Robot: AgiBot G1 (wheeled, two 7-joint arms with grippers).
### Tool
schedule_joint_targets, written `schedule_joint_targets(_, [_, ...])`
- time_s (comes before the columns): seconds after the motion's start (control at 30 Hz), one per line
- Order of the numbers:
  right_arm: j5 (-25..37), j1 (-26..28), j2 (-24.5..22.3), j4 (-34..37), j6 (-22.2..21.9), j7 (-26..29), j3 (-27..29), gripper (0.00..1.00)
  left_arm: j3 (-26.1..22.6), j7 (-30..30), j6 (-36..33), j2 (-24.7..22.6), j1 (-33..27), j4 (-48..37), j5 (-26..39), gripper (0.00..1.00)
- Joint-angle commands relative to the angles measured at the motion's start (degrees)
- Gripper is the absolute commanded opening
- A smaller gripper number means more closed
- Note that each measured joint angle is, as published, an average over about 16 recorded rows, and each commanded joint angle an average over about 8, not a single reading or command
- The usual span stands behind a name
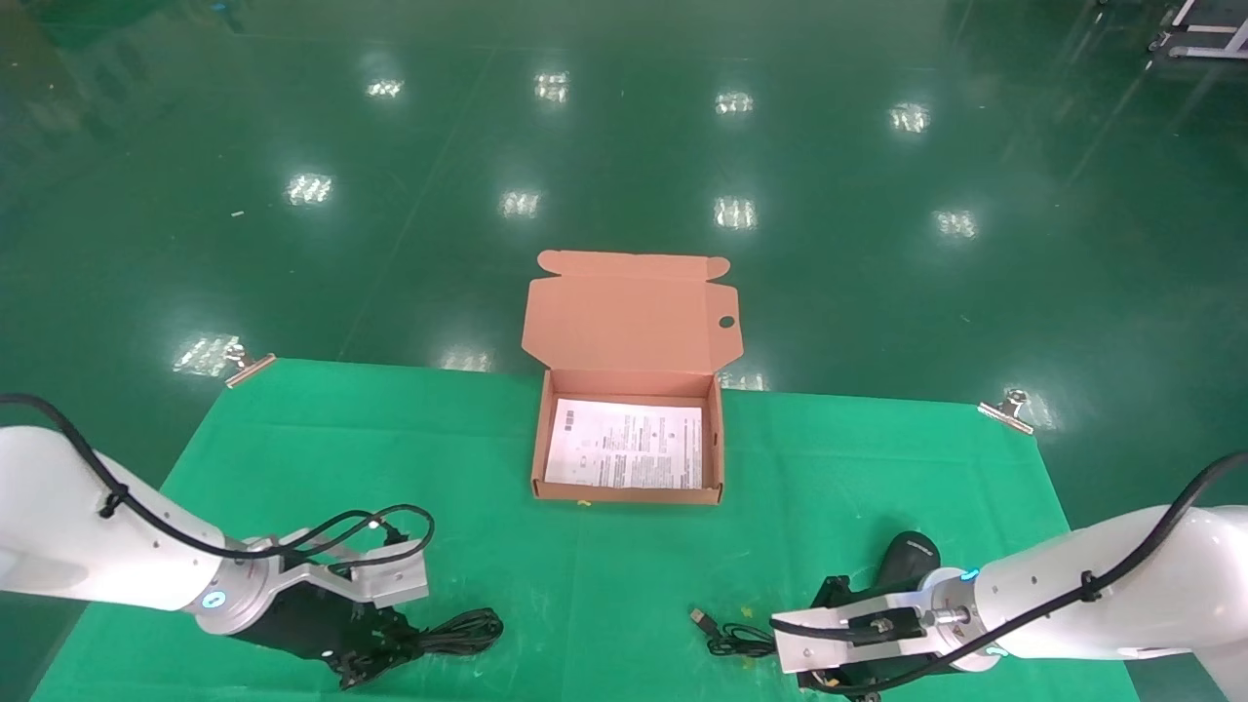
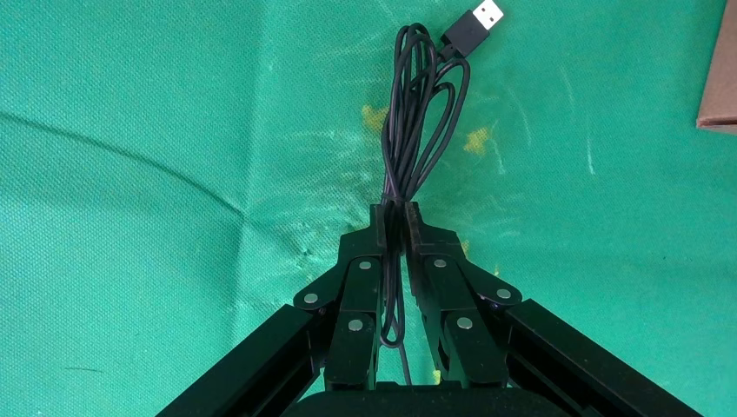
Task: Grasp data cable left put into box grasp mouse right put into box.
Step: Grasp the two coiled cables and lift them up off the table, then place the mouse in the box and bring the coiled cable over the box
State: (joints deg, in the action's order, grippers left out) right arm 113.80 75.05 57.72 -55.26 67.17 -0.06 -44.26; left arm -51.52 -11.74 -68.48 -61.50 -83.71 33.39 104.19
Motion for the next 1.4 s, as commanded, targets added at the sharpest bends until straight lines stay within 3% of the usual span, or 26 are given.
schedule_joint_targets(0.03, [0.1,0.1,0.1,0.1,0.1,0.1,0.0,0.00,-0.1,0.1,0.0,-0.1,0.0,-0.1,0.1,0.00])
schedule_joint_targets(0.4, [-4.2,7.0,-8.1,-5.9,-1.2,6.0,7.3,0.00,2.3,-0.4,0.8,5.7,-4.4,12.6,-0.5,0.00])
schedule_joint_targets(0.6, [-5.4,12.3,-8.6,-7.8,-4.4,7.3,10.7,0.00,3.4,-2.1,3.1,7.3,-6.8,20.6,1.2,0.00])
schedule_joint_targets(0.83, [-8.4,19.3,-1.7,-4.4,-7.8,3.7,12.5,0.00,3.8,-3.9,7.3,5.6,-10.4,25.2,5.4,0.00])
schedule_joint_targets(1.13, [-10.6,27.9,10.6,10.0,-13.4,-5.7,12.7,0.00,4.5,-6.5,12.9,1.9,-15.3,24.7,10.8,0.00])
schedule_joint_targets(1.4, [-11.6,31.1,15.2,16.6,-14.8,-10.9,12.7,0.00,4.8,-7.8,14.0,1.1,-17.2,23.8,12.3,0.00])
